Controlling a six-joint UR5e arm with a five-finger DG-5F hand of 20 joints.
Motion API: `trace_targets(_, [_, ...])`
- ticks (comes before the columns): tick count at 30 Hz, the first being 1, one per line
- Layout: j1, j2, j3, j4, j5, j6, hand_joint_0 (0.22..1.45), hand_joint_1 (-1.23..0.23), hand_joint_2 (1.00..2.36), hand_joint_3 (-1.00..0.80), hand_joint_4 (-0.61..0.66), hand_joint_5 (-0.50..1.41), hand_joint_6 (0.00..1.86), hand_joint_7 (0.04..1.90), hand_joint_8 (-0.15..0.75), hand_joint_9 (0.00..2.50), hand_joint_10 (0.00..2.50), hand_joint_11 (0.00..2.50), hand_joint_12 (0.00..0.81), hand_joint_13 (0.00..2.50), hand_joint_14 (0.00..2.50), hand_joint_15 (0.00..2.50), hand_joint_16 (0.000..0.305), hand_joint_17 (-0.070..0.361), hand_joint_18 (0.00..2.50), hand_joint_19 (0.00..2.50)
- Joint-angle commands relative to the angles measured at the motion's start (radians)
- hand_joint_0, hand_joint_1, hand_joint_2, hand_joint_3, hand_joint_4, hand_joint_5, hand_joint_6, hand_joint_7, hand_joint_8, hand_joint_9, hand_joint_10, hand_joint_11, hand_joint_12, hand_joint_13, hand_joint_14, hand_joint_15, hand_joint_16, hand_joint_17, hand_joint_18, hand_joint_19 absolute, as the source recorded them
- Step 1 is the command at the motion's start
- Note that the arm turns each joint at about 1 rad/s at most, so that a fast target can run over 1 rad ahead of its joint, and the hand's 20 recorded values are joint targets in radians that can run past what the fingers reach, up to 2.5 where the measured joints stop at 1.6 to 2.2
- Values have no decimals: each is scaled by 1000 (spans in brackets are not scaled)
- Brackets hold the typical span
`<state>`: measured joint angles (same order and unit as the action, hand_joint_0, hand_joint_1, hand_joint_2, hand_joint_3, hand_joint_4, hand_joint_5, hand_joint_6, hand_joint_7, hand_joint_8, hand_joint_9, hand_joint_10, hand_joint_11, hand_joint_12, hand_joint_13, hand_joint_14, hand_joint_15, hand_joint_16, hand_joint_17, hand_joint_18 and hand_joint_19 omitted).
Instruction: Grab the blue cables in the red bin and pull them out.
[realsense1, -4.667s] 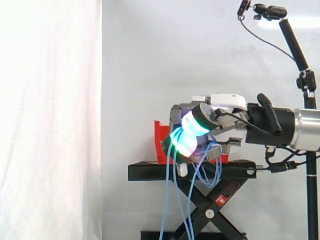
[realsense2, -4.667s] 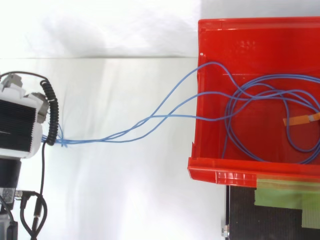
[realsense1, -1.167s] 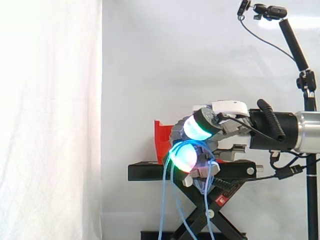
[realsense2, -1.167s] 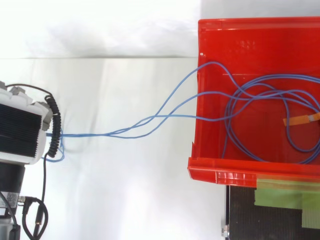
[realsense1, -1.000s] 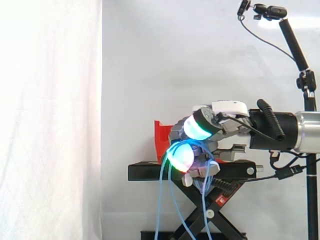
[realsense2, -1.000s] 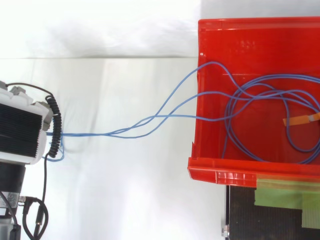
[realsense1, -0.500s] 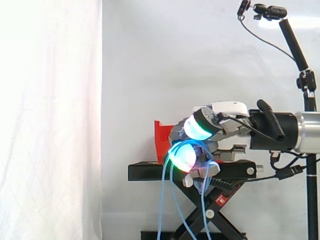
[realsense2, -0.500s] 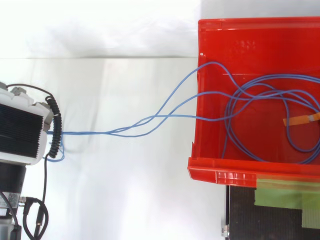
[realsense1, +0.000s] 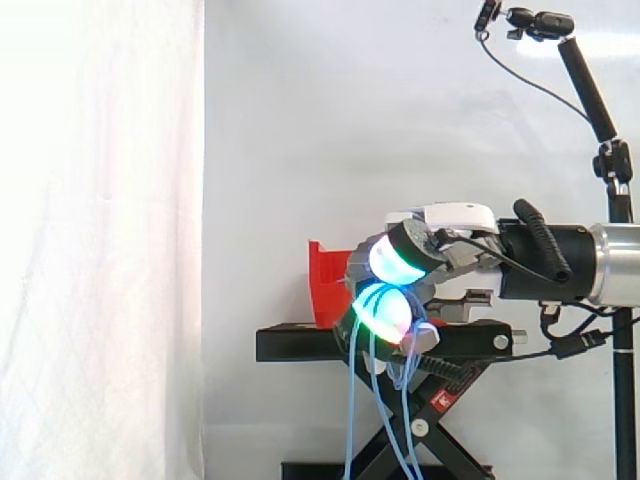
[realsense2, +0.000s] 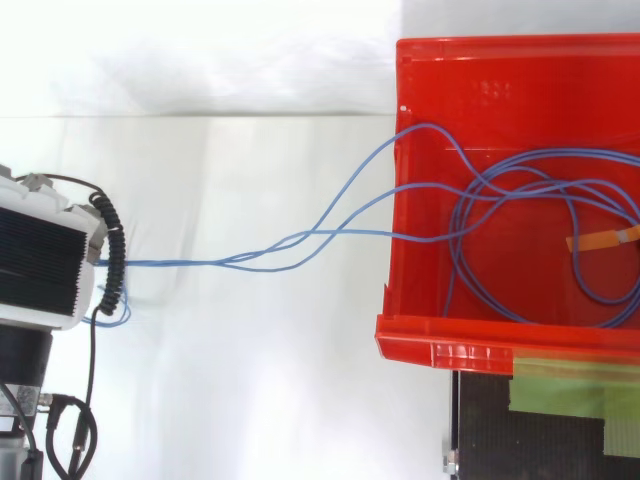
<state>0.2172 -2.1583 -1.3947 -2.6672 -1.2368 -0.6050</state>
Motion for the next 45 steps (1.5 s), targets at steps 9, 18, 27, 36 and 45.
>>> trace_targets(9, [-1,0,0,0,-1,1,792,-811,1000,-1000,71,660,796,576,215,667,2500,1298,297,1285,328,1590,46,104,807,799])
trace_targets(18, [-1,0,0,0,-1,1,748,-799,1000,-1000,106,543,854,492,234,599,2500,1227,306,1241,413,1526,49,111,799,792])
trace_targets(27, [-1,2,0,0,-1,1,743,-834,1000,-1000,117,469,936,437,234,562,2500,1197,313,1238,428,1520,50,112,802,792])
trace_targets(36, [-1,0,0,0,-3,1,745,-846,1000,-1000,107,446,947,425,231,533,2500,1169,308,1234,445,1528,50,112,802,783])
trace_targets(45, [-1,2,0,0,-4,1,742,-846,1000,-1000,116,433,947,415,235,515,2500,1167,308,1225,467,1518,50,113,801,782])
